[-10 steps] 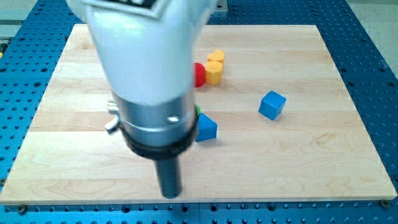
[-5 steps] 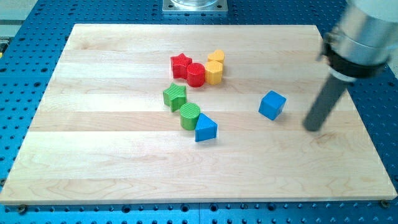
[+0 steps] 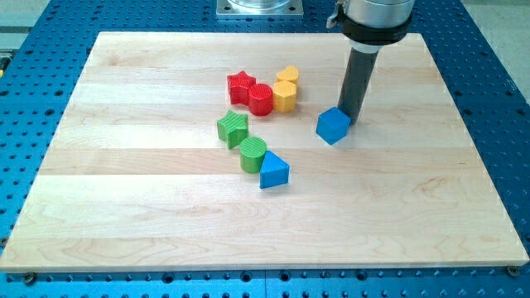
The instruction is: Place the cube closely to the triangle
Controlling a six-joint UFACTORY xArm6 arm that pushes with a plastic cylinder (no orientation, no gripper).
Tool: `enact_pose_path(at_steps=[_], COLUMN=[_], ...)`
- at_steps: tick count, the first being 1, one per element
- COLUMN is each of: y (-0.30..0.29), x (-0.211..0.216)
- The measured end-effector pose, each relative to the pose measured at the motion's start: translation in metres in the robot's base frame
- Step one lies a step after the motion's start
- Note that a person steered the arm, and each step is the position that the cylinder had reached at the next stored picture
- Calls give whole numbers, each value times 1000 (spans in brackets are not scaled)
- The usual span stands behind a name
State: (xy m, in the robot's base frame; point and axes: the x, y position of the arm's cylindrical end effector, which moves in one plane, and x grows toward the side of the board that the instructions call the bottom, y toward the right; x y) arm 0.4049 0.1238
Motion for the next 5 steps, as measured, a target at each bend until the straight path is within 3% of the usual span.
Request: enact_pose_path(at_steps=[2, 5], y=[-3, -52], x=[36, 44])
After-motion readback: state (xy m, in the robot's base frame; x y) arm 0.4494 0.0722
